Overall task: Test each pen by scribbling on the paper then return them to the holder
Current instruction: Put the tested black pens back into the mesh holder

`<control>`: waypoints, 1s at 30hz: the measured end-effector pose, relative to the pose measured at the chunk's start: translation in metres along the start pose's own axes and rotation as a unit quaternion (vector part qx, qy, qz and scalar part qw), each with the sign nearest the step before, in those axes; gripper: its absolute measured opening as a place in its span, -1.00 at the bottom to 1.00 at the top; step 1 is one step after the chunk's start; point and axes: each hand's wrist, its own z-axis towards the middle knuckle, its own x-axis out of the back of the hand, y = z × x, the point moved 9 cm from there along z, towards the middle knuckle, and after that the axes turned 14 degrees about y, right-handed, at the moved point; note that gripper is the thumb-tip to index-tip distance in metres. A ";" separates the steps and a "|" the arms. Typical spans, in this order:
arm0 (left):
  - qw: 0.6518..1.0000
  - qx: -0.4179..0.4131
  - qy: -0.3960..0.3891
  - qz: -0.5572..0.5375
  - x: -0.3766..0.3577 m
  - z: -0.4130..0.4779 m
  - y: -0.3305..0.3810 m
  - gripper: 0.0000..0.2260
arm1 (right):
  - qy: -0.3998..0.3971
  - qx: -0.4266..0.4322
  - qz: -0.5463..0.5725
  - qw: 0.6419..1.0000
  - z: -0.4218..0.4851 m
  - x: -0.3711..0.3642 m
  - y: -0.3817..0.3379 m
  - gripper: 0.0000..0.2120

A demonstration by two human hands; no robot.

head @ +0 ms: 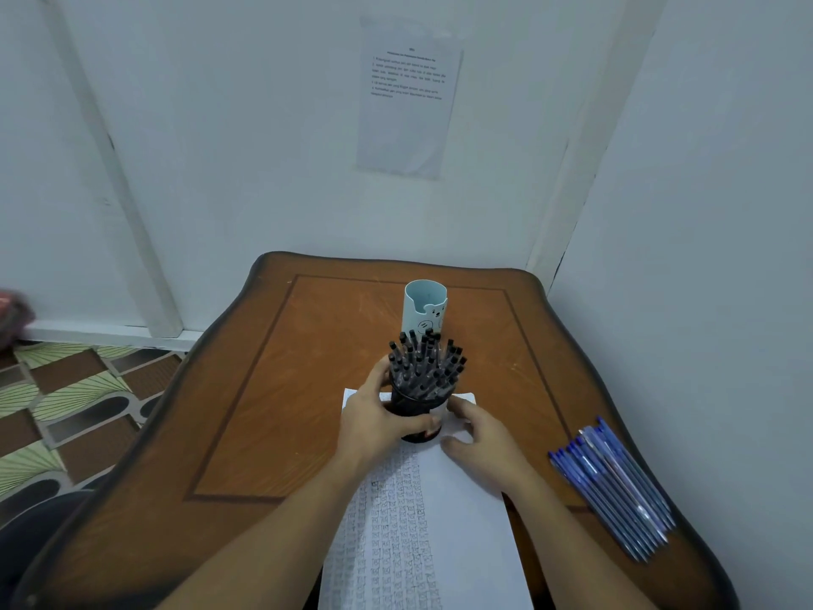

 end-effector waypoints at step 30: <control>0.999 0.041 0.035 0.002 0.049 0.074 -0.041 -0.19 | 0.051 0.012 -0.138 0.989 0.027 -0.014 0.004 -0.50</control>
